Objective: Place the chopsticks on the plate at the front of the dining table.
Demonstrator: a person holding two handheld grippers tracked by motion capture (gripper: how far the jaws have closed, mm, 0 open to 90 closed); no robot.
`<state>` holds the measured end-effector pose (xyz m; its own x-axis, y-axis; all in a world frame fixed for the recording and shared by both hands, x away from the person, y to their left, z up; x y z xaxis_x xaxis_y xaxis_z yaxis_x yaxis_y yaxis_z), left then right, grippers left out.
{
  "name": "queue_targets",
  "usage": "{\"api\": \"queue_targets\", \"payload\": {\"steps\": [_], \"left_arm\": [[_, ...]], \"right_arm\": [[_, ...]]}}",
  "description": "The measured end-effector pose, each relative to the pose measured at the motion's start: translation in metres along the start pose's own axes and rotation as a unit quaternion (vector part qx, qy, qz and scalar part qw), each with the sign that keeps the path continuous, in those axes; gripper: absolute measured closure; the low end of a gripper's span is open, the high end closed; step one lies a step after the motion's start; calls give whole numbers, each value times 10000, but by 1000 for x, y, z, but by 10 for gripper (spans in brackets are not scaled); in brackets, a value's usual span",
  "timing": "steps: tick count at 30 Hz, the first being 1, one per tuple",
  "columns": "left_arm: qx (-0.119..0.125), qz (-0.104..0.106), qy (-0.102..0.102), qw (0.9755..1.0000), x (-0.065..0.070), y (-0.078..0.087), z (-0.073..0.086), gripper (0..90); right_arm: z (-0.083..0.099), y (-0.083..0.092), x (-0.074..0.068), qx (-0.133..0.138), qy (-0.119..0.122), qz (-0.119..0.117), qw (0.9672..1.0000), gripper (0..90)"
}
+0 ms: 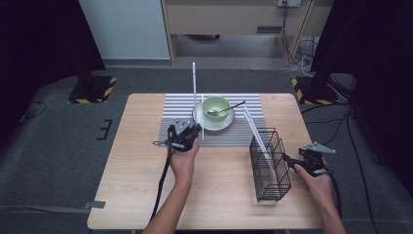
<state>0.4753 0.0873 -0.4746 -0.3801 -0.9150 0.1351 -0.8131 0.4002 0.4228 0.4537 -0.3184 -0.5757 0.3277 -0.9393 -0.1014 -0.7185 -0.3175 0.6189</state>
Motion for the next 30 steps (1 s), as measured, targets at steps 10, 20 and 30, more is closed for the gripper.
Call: {"api": "queue_targets", "payload": {"steps": [10, 20, 30], "left_arm": [[-60, -91, 8, 9999, -3, -5, 1, 864], [-87, -165, 36, 9998, -4, -13, 4, 864], [-113, -277, 99, 9995, -7, -19, 4, 864]], "right_arm": [[2, -2, -1, -213, 44, 134, 9997, 196], [4, -5, -2, -442, -7, 159, 9989, 187], [5, -6, -4, -529, 89, 230, 9983, 170]]}}
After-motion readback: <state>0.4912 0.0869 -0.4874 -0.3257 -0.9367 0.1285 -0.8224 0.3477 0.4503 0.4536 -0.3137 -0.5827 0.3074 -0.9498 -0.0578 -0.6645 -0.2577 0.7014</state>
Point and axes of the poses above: each handheld gripper's, and its own axes: y roughly backward along the jaws, z roughly out of its underside, x roughly to its right, the point moved 5 cm from there along -y, roughly forward along the jaws, and after that the axes turned 4 degrees about -x, right-handed, at the moved point
